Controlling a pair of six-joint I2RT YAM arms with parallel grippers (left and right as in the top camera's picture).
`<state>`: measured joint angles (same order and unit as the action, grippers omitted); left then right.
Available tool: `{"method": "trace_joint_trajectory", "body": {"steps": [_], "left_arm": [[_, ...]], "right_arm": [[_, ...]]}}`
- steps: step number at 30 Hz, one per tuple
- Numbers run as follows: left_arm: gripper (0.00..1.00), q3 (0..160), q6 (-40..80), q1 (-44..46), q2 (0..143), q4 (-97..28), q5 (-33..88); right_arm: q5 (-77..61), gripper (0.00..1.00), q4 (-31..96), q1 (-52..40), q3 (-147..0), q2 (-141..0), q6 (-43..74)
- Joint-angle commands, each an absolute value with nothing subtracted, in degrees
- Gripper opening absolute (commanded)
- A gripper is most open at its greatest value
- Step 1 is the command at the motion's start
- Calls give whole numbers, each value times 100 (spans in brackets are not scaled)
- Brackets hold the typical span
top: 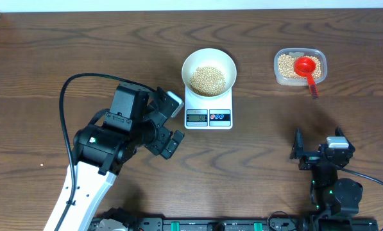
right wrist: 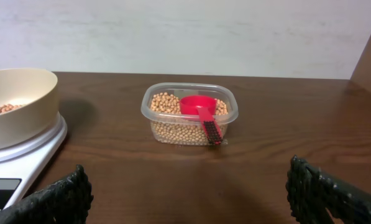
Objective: Scoop item into bowl and weigh 50g on scale
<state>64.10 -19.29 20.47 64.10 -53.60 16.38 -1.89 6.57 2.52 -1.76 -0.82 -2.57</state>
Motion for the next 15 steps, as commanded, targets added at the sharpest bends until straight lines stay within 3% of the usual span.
{"method": "trace_joint_trajectory", "body": {"steps": [1,15], "left_arm": [[98,6381,-1876,2067,6431,-5369,1638],[98,6381,-1876,2067,6340,-5317,1645]], "right_arm": [[-185,99,646,220,-137,-30,-222],[-185,99,646,220,-137,-30,-222]]}}
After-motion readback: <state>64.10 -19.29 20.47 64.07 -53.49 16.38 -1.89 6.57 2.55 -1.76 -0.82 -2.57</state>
